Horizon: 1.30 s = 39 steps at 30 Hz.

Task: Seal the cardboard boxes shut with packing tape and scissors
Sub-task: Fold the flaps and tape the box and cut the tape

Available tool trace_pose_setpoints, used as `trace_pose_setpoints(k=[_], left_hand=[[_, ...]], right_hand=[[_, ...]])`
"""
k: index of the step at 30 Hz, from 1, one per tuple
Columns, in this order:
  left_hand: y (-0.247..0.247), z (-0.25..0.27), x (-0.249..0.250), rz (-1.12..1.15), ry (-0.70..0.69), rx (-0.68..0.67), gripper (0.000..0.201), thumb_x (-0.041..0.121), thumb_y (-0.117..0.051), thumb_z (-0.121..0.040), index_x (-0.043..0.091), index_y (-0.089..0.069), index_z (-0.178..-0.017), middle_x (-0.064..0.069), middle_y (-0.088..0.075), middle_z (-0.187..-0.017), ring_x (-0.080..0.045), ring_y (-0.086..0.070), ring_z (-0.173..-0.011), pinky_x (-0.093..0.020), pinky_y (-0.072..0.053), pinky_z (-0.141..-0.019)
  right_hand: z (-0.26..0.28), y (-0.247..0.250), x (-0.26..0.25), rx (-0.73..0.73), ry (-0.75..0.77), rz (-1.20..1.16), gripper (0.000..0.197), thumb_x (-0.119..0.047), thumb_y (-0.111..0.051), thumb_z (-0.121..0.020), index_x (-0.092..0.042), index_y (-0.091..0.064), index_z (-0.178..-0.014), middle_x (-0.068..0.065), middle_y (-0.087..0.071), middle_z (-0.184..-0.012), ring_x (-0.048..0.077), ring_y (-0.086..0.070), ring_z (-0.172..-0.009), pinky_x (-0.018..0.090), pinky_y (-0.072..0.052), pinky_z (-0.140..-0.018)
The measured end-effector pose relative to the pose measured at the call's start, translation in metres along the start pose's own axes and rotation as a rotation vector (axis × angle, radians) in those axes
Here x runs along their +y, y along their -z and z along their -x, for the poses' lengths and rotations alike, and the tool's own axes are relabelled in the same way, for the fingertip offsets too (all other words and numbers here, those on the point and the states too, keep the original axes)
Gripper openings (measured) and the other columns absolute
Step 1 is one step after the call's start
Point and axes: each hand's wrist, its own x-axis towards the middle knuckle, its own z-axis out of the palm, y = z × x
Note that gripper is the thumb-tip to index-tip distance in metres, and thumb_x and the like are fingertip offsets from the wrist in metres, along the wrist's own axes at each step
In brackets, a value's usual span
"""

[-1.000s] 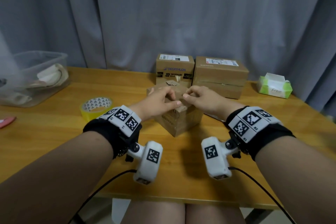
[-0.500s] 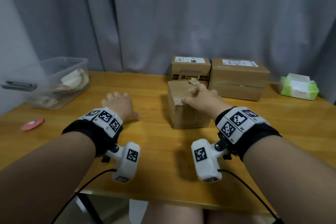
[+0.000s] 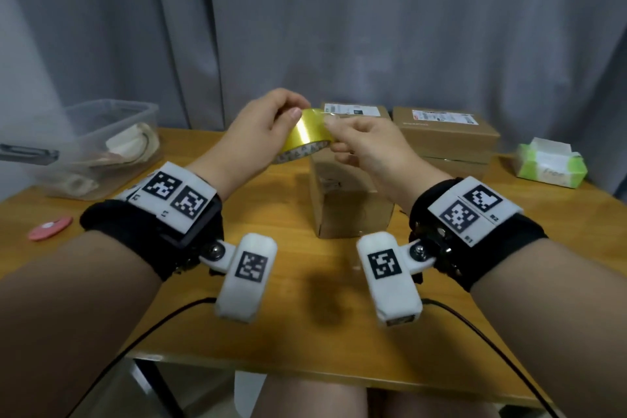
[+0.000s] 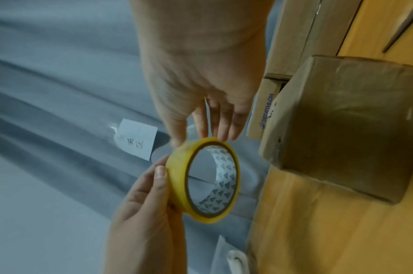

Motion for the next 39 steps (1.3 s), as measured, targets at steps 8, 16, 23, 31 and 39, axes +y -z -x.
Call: trace_pose_setpoints(k=[8, 16, 23, 31, 39], left_hand=[[0.0, -0.007, 0.005, -0.089, -0.079, -0.129, 0.02, 0.021, -0.047, -0.098, 0.022, -0.055, -0.116, 0.016, -0.049, -0.083, 0.002, -0.049, -0.075, -0.01, -0.035, -0.067], [-0.001, -0.001, -0.002, -0.096, -0.026, -0.193, 0.015, 0.025, -0.05, -0.097, 0.024, -0.054, -0.111, 0.012, -0.052, -0.085, -0.001, -0.05, -0.074, -0.019, -0.039, -0.064], [-0.004, -0.005, -0.005, -0.024, 0.24, -0.204, 0.045, 0.053, -0.049, -0.091, 0.015, -0.052, -0.068, 0.002, -0.047, -0.059, -0.014, -0.044, -0.056, -0.029, -0.036, -0.059], [0.003, -0.005, -0.009, 0.264, 0.474, -0.163, 0.067, 0.059, -0.048, -0.089, -0.005, -0.067, -0.089, -0.012, -0.065, -0.075, -0.022, -0.062, -0.071, -0.038, -0.051, -0.081], [0.011, 0.005, -0.02, -0.332, 0.235, -0.329, 0.056, 0.053, -0.054, -0.087, 0.012, -0.034, -0.055, -0.002, -0.028, -0.05, -0.016, -0.032, -0.045, -0.03, -0.023, -0.048]], right_hand=[[-0.004, 0.012, -0.014, 0.063, 0.01, -0.078, 0.021, -0.011, -0.068, -0.087, -0.009, -0.059, -0.069, -0.004, -0.05, -0.048, 0.009, -0.044, -0.047, 0.023, -0.042, -0.054], [0.001, 0.007, -0.007, -0.079, 0.012, 0.292, 0.025, -0.033, -0.068, -0.086, -0.009, -0.068, -0.094, 0.008, -0.065, -0.09, 0.011, -0.057, -0.076, 0.026, -0.051, -0.072], [-0.009, -0.002, 0.002, 0.05, -0.02, 0.289, 0.019, -0.018, -0.062, -0.093, 0.0, -0.063, -0.087, 0.005, -0.058, -0.069, 0.012, -0.054, -0.061, 0.02, -0.049, -0.055], [-0.014, -0.003, 0.01, 0.122, -0.005, 0.463, 0.02, -0.016, -0.058, -0.095, -0.002, -0.063, -0.082, -0.004, -0.057, -0.062, 0.006, -0.054, -0.046, 0.017, -0.051, -0.048], [-0.007, 0.018, 0.01, 0.132, -0.065, 0.494, 0.027, -0.024, -0.066, -0.09, 0.002, -0.069, -0.088, 0.01, -0.066, -0.074, 0.017, -0.061, -0.064, 0.033, -0.059, -0.072]])
